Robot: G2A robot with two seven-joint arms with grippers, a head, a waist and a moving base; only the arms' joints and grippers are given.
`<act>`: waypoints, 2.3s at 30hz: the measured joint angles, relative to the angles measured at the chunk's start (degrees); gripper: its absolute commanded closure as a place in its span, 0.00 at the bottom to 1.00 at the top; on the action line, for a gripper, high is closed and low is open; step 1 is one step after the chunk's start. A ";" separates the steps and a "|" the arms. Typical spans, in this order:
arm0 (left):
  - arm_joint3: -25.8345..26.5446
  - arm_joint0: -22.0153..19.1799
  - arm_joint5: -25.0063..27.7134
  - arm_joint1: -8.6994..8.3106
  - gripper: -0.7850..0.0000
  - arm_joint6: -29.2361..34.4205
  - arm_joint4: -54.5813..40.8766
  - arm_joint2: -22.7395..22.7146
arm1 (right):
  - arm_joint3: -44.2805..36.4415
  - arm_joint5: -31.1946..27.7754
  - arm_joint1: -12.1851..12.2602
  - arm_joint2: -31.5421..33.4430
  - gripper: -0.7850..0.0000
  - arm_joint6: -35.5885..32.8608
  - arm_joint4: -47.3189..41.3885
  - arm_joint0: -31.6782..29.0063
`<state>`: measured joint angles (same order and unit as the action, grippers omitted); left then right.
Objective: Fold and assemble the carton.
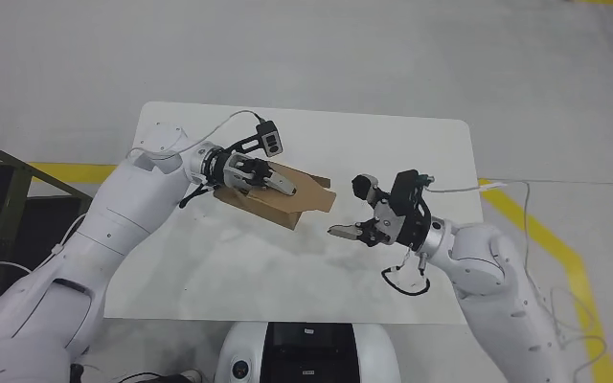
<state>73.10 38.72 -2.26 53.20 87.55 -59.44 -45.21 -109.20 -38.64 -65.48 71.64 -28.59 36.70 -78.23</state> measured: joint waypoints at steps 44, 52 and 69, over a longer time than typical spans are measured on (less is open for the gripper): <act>4.96 -15.34 -2.08 -3.75 1.00 0.45 -13.46 26.20 | 9.68 -15.42 2.38 -2.11 0.25 0.42 -12.60 5.41; 4.88 -16.84 -0.67 -3.76 1.00 0.45 -15.39 28.87 | 8.68 -14.61 2.48 -3.35 0.28 0.92 -11.45 5.71; 4.29 -19.56 0.74 -2.72 1.00 0.45 -17.44 32.71 | 6.78 -13.04 2.36 -6.81 0.53 3.02 -7.92 5.70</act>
<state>77.39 19.16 -1.51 50.48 88.00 -76.88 -12.49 -102.42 -51.68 -63.12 64.84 -25.58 28.77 -72.53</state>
